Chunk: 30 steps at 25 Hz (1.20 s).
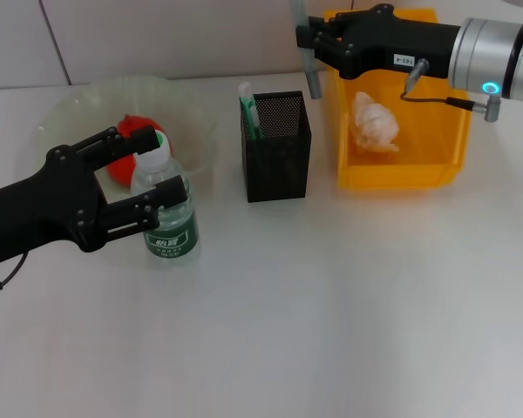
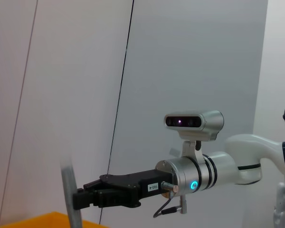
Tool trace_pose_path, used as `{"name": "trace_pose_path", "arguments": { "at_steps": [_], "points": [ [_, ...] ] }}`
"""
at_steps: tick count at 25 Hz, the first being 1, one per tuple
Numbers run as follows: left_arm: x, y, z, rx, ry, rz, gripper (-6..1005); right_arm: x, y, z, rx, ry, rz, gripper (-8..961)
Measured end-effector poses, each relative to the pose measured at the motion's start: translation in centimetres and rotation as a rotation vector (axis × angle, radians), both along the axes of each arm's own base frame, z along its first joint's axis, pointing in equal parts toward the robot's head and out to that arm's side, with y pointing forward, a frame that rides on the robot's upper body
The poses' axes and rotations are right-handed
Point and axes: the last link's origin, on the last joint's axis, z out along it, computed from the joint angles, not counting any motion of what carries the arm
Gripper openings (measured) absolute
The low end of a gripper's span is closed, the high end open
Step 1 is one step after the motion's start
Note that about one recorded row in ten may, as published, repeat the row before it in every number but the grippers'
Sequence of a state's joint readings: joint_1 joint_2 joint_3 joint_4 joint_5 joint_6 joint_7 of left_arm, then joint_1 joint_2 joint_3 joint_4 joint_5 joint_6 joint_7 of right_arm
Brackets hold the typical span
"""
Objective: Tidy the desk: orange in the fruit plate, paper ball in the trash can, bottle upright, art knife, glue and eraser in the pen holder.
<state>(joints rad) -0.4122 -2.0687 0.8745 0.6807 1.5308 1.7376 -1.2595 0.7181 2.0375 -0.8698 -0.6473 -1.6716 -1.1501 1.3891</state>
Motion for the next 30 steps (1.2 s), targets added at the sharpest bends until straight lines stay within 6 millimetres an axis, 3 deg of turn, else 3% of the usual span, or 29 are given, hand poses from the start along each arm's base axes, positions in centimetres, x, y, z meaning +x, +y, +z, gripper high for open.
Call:
{"name": "trace_pose_path", "arguments": {
  "at_steps": [21,30],
  "points": [
    [0.0,0.1,0.0,0.004,0.003,-0.001,806,-0.9,0.4,-3.1,-0.001,-0.031,0.025,124],
    [0.1,0.1,-0.2,0.003,0.004,-0.006,806,0.0,-0.7,-2.5,0.055,0.028,0.063,123]
  ]
}}
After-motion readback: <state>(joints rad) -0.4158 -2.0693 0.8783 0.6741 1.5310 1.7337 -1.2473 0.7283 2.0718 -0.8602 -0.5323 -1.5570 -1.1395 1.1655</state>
